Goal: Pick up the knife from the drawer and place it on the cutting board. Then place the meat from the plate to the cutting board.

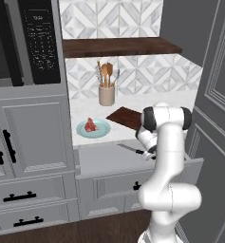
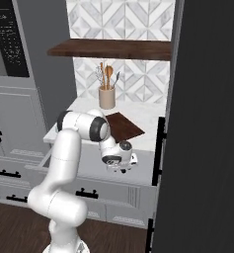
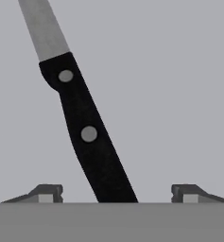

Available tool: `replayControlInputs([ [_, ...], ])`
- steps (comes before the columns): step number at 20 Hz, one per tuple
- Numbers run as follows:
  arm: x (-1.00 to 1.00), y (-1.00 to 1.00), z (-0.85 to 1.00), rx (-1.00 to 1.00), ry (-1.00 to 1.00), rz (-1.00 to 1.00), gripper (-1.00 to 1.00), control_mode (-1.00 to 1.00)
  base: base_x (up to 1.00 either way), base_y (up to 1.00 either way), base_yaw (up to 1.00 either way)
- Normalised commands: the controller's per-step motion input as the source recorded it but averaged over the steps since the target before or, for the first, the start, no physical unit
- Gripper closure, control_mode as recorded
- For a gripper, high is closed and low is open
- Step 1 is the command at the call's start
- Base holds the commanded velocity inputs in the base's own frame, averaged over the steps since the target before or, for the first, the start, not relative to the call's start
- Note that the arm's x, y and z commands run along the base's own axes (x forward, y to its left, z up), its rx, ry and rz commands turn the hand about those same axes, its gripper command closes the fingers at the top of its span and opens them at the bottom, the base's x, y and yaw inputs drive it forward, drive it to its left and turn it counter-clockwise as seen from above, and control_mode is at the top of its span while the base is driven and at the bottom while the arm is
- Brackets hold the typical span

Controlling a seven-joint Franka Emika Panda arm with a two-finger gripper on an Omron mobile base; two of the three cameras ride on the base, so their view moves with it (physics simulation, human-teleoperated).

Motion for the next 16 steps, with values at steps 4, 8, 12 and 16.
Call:
replayControlInputs([
  [4,-0.65,0.16,-0.01,-0.01,0.0,0.12,1.0,-1.0,0.0,0.0,0.0],
  [8,-0.33,0.2,0.05,-0.02,0.0,0.13,1.0,-1.0,0.0,0.0,0.0],
  [12,-0.04,0.03,0.57,-0.01,0.0,0.23,1.0,-1.0,0.0,0.0,0.0],
  [16,0.0,0.02,0.24,-0.01,0.0,0.41,1.0,-1.0,0.0,0.0,0.0],
])
